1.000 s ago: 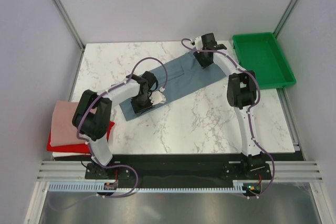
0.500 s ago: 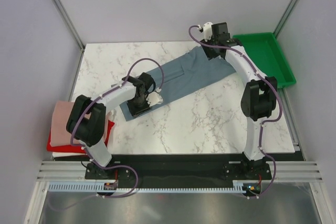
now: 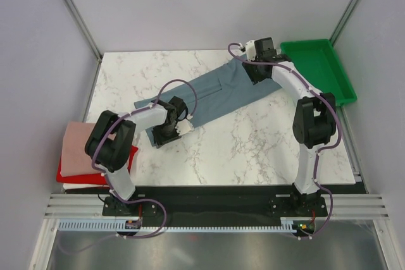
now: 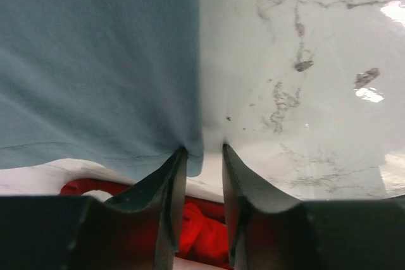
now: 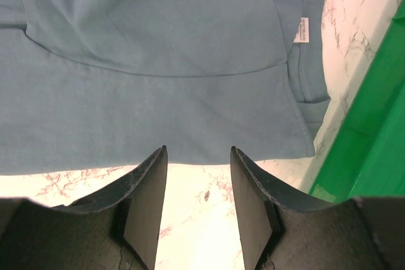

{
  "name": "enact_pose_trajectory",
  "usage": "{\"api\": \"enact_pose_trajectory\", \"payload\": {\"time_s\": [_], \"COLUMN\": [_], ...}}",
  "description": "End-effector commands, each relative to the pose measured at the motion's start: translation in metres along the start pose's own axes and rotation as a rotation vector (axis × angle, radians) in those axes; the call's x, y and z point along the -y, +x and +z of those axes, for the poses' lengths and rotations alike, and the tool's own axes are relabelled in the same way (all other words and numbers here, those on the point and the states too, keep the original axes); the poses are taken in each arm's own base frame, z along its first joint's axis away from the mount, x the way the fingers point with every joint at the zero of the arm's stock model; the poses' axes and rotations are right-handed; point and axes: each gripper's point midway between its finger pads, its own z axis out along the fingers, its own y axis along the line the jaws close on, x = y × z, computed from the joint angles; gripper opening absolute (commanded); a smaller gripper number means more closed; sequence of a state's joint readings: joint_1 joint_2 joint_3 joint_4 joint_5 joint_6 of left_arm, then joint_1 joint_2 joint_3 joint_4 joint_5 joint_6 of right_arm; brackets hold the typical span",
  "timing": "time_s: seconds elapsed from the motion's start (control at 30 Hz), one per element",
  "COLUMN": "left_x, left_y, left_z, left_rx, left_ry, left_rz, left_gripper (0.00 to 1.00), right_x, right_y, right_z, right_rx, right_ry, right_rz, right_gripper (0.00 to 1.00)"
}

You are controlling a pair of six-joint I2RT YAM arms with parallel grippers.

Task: Fold and stack the t-shirts
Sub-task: Fold the tshirt

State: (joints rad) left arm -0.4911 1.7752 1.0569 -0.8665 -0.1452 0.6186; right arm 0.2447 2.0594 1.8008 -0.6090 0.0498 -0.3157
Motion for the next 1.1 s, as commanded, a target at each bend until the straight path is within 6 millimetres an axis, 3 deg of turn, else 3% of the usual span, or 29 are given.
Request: {"api": "enact_pose_trajectory", "payload": {"time_s": [0.0, 0.1, 0.2, 0.33, 0.37, 0.43, 0.47, 0.5, 0.57, 0.7, 0.83, 0.9, 1.07], "left_x": [-0.009, -0.008, -0.011, -0.01, -0.001, 0.019, 0.034, 0.058, 0.08, 0.134, 0.167, 0.184, 0.214], "left_y": [-0.012, -0.011, -0.012, -0.02, -0.014, -0.02, -0.011, -0.017, -0.008, -0.014, -0.042, -0.054, -0.107], "left_z": [0.022, 0.024, 0.024, 0.01, 0.005, -0.012, -0.019, -0.026, -0.038, -0.058, -0.073, -0.07, -0.08], "left_rx": [0.027, 0.014, 0.013, 0.053, 0.035, 0.082, 0.052, 0.077, 0.051, 0.048, 0.063, 0.033, 0.079], "left_ry": [-0.034, -0.031, -0.043, -0.035, 0.001, 0.078, 0.133, 0.213, 0.268, 0.359, 0.394, 0.412, 0.44], "left_rz": [-0.041, -0.041, -0.054, -0.059, -0.052, -0.021, 0.012, 0.061, 0.125, 0.283, 0.401, 0.453, 0.517], "left_gripper": [0.33, 0.14, 0.02, 0.02, 0.02, 0.02, 0.02, 0.02, 0.02, 0.02, 0.02, 0.02, 0.02], "right_x": [0.007, 0.006, 0.005, 0.0, 0.0, 0.0, -0.002, -0.001, -0.001, -0.005, -0.003, -0.005, 0.001], "right_y": [-0.016, -0.013, -0.012, -0.008, -0.003, 0.009, 0.013, 0.019, 0.029, 0.04, 0.038, 0.043, 0.043], "right_z": [-0.026, -0.025, -0.025, -0.025, -0.025, -0.021, -0.019, -0.017, -0.008, 0.014, 0.033, 0.046, 0.069], "right_rx": [0.06, 0.054, 0.053, 0.046, 0.03, 0.002, -0.013, -0.028, -0.066, -0.114, -0.127, -0.147, -0.173], "right_ry": [0.021, 0.019, 0.012, -0.009, -0.01, -0.007, -0.012, -0.01, -0.008, -0.022, -0.011, -0.013, 0.016], "right_rz": [0.007, 0.003, 0.004, 0.002, -0.004, -0.031, -0.042, -0.054, -0.072, -0.072, -0.065, -0.064, -0.08], "right_gripper": [0.52, 0.53, 0.52, 0.52, 0.52, 0.52, 0.52, 0.52, 0.52, 0.51, 0.51, 0.51, 0.51]}}
